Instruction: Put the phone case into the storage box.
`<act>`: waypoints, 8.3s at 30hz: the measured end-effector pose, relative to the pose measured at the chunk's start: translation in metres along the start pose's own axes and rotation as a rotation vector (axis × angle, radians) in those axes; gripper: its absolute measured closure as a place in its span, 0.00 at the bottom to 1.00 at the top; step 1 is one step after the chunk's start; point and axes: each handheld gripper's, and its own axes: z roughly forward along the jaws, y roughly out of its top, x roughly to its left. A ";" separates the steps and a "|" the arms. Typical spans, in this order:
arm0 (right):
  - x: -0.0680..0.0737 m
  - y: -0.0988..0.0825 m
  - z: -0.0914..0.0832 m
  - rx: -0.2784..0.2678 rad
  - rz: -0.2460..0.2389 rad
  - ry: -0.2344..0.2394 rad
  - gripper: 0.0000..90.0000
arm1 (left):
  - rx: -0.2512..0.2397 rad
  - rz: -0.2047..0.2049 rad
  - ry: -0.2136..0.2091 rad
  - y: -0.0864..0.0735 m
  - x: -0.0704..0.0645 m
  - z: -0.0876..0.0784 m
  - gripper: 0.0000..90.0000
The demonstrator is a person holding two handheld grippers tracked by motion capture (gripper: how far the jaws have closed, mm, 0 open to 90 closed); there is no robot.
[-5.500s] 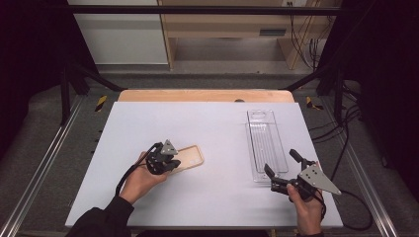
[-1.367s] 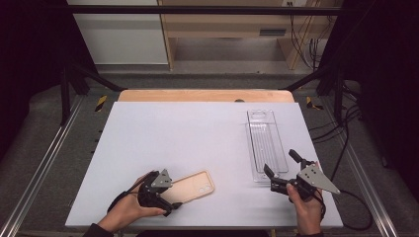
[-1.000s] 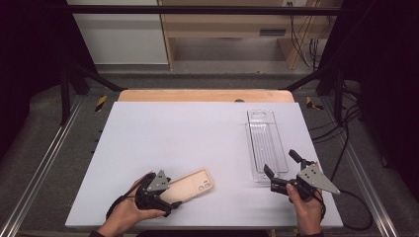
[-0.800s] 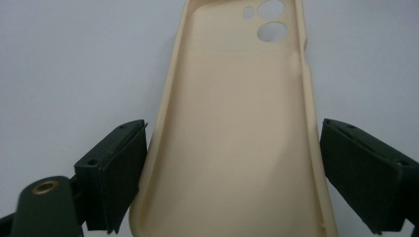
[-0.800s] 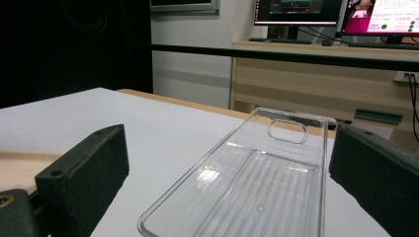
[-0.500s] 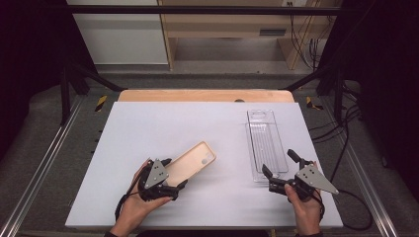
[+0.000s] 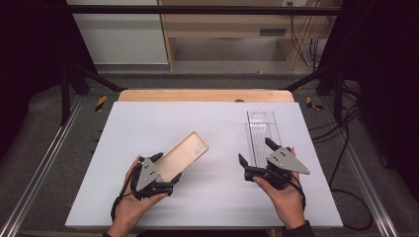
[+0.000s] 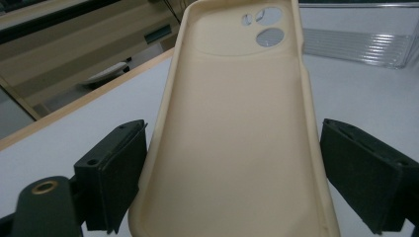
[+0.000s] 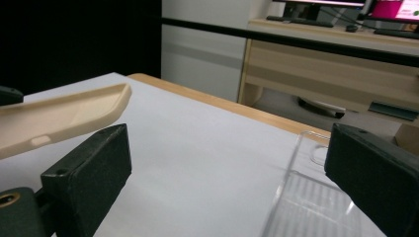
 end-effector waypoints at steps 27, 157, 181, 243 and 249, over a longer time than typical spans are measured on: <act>0.052 0.069 0.081 0.121 0.075 0.139 0.11 | -0.061 0.060 0.053 0.004 -0.010 -0.011 0.13; 0.041 0.110 0.086 0.242 0.038 0.290 0.89 | -0.126 -0.218 0.030 -0.019 0.013 -0.005 0.28; -0.052 0.147 0.053 0.223 -0.046 0.153 0.89 | -0.127 -0.259 0.038 -0.027 0.027 -0.013 0.07; -0.165 0.064 0.091 0.352 0.007 0.069 0.89 | -0.111 -0.267 -0.010 -0.041 0.042 -0.019 0.05; -0.166 0.055 0.101 0.358 0.017 0.067 0.89 | -0.106 -0.265 -0.013 -0.041 0.041 -0.018 0.05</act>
